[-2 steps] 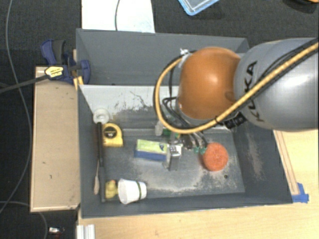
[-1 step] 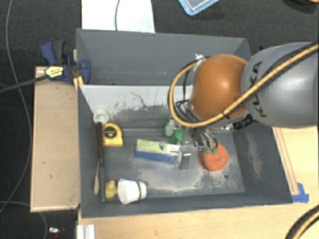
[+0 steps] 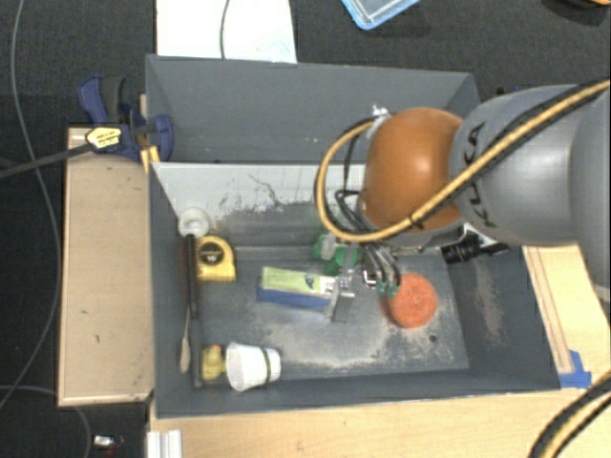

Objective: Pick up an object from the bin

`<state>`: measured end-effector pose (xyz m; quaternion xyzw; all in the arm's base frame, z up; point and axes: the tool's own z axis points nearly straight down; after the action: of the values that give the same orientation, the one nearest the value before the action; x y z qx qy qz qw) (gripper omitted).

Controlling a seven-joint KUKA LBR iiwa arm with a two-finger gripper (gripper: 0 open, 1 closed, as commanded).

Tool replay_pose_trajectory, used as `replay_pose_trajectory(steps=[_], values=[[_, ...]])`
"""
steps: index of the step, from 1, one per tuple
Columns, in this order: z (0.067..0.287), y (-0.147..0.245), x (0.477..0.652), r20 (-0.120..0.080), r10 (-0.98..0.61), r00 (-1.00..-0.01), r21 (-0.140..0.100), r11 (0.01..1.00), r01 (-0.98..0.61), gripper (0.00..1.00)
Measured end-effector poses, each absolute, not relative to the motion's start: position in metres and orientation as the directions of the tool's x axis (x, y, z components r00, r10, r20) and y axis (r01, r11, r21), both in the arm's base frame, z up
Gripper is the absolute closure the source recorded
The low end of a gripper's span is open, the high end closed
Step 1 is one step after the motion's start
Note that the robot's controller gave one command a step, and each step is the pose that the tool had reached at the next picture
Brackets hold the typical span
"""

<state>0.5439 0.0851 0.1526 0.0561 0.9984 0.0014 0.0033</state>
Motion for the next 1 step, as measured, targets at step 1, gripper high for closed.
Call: replay_pose_trajectory(steps=[1], values=[[0.1276, 0.1005, 0.5639, -0.01, 0.075, -0.997, 0.004, 0.997, 0.075, 0.0]])
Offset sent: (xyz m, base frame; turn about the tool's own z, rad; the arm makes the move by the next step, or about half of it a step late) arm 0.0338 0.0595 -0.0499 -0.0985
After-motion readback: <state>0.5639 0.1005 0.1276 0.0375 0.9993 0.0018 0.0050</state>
